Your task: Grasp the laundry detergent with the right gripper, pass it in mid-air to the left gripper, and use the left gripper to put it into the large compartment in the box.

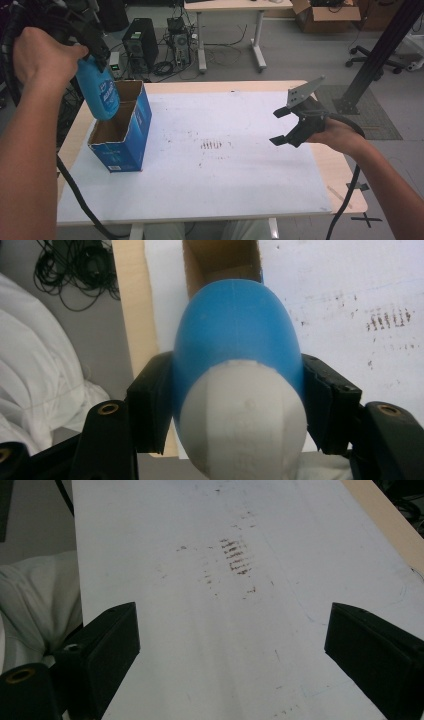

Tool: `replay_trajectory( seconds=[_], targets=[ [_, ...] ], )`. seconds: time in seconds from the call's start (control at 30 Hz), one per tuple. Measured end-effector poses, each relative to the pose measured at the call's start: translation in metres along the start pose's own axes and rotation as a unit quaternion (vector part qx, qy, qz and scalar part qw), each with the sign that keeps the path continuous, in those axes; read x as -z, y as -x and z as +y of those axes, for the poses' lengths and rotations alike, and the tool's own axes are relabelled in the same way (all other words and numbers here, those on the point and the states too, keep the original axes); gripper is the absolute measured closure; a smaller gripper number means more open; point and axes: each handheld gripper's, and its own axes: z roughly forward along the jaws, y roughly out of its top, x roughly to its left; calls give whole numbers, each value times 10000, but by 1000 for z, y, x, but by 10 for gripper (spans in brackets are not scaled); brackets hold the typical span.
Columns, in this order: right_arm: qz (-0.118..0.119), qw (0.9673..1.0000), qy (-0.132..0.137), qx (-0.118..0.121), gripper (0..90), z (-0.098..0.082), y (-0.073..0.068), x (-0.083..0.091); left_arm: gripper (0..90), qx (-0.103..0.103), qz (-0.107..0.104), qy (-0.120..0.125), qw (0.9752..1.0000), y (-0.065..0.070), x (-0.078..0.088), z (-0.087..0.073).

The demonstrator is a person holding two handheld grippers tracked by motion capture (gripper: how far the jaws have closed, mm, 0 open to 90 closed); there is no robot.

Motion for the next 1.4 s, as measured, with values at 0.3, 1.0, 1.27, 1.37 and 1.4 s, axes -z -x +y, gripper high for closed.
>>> replay_trajectory(
  seconds=[0.3,1.0,1.27,1.37,1.4],
  targets=[
    [-3,10000,-45,-13,71,-1,-5,-1,381,178,-96,-66,9998,-6,-30,-10],
    [-124,9998,-38,-123,71,-9,-6,3,381,245,-309,-255,9989,-4,-96,-12],
    [-128,9998,-56,-160,71,-11,-5,2,381,229,-343,-343,9986,-3,-119,-13],
    [-126,9998,-57,-170,72,-11,-4,2,381,207,-356,-363,9985,-2,-127,-14],
    [-130,9997,-57,-179,72,-12,-4,2,381,208,-355,-354,9985,-2,-132,-14]
  ],
)
